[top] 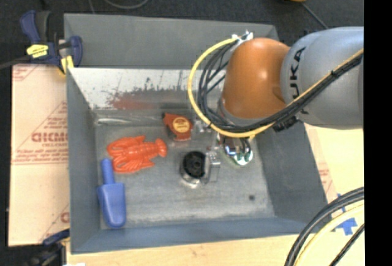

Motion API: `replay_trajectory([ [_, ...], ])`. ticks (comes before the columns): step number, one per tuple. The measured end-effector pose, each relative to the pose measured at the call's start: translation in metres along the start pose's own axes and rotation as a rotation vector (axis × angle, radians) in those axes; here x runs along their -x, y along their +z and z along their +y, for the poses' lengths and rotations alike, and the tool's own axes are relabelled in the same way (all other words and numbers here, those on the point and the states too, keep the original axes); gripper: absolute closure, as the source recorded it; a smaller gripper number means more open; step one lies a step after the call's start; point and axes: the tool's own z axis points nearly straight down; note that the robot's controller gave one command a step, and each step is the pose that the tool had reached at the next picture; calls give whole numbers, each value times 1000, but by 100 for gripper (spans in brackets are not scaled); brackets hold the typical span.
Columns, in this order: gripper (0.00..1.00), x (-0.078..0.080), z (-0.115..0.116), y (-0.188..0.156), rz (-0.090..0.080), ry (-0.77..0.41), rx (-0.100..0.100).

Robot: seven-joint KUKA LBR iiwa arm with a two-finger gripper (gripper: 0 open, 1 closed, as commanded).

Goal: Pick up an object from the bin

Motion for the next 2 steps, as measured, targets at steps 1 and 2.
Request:
replay_trajectory([
  [1, 0, 1, 0, -5, -8, 1, 0],
  [2, 0, 6, -7, 34, -14, 39, 1],
])
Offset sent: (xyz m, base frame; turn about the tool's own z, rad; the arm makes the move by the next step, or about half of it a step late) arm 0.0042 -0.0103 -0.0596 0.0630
